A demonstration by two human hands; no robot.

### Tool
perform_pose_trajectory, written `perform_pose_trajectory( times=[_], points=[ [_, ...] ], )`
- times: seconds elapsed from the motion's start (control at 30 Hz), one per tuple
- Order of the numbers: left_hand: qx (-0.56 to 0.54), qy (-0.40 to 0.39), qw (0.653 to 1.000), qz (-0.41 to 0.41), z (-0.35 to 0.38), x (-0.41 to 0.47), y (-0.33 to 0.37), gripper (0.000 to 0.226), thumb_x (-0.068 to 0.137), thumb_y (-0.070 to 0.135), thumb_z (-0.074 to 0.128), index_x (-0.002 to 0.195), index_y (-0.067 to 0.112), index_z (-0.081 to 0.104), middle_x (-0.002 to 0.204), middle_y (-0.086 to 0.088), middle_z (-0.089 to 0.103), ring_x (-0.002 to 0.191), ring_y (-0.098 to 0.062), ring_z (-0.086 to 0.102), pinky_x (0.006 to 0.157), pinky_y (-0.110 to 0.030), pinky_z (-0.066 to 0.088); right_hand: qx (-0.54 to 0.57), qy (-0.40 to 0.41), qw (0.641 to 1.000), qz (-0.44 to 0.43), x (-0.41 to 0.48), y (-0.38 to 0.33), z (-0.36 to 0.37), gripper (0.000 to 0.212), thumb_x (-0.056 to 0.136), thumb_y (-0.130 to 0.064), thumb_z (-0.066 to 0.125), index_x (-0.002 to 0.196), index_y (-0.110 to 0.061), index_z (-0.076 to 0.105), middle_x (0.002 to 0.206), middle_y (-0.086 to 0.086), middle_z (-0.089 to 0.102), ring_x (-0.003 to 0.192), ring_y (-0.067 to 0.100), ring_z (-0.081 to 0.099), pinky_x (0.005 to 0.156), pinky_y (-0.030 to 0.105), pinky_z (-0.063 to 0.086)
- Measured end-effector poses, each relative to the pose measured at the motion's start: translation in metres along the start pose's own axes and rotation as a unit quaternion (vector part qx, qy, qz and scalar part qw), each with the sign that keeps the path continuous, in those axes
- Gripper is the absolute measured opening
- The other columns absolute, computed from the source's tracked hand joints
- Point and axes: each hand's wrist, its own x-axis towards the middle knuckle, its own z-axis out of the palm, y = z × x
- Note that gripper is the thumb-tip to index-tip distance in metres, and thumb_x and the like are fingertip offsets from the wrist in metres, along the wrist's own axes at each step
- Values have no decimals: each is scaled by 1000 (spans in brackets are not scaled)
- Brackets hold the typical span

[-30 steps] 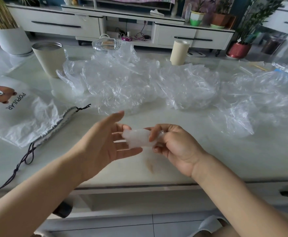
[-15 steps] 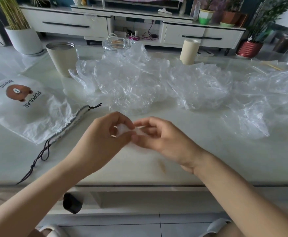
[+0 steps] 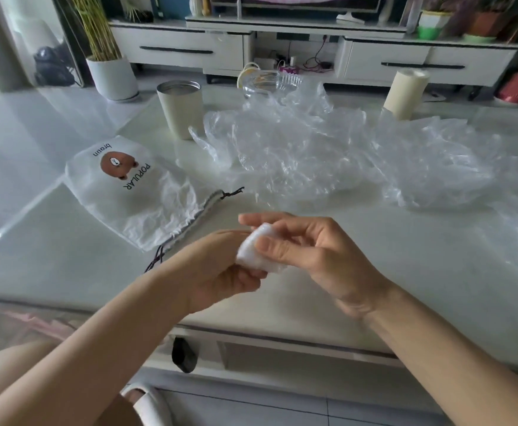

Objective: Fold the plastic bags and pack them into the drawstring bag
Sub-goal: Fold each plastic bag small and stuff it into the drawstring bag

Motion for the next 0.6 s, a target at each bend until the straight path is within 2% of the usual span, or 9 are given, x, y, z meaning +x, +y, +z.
perform_pose_trajectory(
  times=[0.03, 0.1, 0.13, 0.2, 0.23, 0.3, 0.4, 0.47, 0.6],
  points=[
    [6, 9, 1000, 11, -4, 2, 0, 30, 94, -2, 36, 81, 8, 61, 57, -1, 56, 42, -8, 45, 42, -15, 35, 23, 9, 1000, -7, 4, 0, 1, 12, 81, -16, 62, 81, -11, 73, 102, -3, 72, 100, 2, 63, 84, 13, 46],
    [104, 99, 984, 107, -15, 8, -2, 28, 93, -3, 38, 84, 9, 62, 64, 0, 60, 46, -8, 51, 44, -15, 40, 24, 39, 999, -29, 12, 0, 2, 16, 83, -18, 60, 84, -9, 73, 84, -1, 73, 82, 6, 65, 75, 15, 47],
    [180, 170, 953, 177, -23, 12, -1, 24, 92, -1, 44, 83, 13, 62, 68, 4, 61, 50, -6, 53, 48, -13, 41, 15, 49, 998, -32, 16, 2, 1, 17, 86, -17, 59, 86, -8, 73, 78, -4, 72, 75, 6, 62, 73, 17, 47],
    [347, 297, 835, 307, -39, 13, 1, 11, 91, 11, 54, 89, 19, 60, 84, 10, 61, 75, -5, 58, 64, -12, 39, 8, 56, 998, -12, 21, 7, -1, 17, 90, -14, 56, 83, -9, 71, 68, -11, 66, 68, 5, 56, 74, 21, 50],
    [430, 320, 779, 325, -48, 15, 2, 9, 92, 19, 55, 100, 19, 60, 99, 7, 60, 94, -11, 55, 75, -16, 37, 13, 61, 998, 8, 23, 10, -3, 18, 91, -11, 55, 80, -11, 69, 64, -12, 62, 66, 5, 55, 74, 21, 51],
    [556, 316, 721, 267, -69, 24, -5, 40, 91, 36, 53, 126, 18, 50, 131, -1, 48, 123, -22, 38, 96, -30, 30, 13, 56, 998, 34, 22, 14, -5, 23, 90, -2, 53, 77, -12, 68, 64, -8, 61, 68, 8, 55, 72, 19, 52],
    [620, 276, 716, 161, -90, 34, -14, 68, 85, 53, 46, 142, 19, 31, 152, -6, 24, 138, -26, 21, 111, -40, 22, -63, 58, 996, 17, 21, 19, -7, 25, 87, 6, 54, 75, -10, 69, 69, 1, 61, 66, 8, 55, 70, 20, 51],
    [613, 260, 724, 182, -95, 37, -19, 73, 78, 53, 30, 140, 15, 34, 149, -9, 28, 135, -29, 28, 109, -40, 27, -124, 85, 989, 7, 23, 23, -9, 18, 83, 8, 57, 71, -4, 64, 65, 0, 60, 63, 8, 56, 69, 25, 50],
    [608, 248, 720, 223, -99, 39, -16, 55, 84, 27, 33, 134, 7, 43, 136, -13, 43, 121, -33, 45, 97, -40, 40, -130, 167, 977, 10, 31, 30, -8, 26, 76, 10, 65, 67, -12, 55, 68, 9, 67, 64, 20, 66, 67, 31, 54]
  ],
)
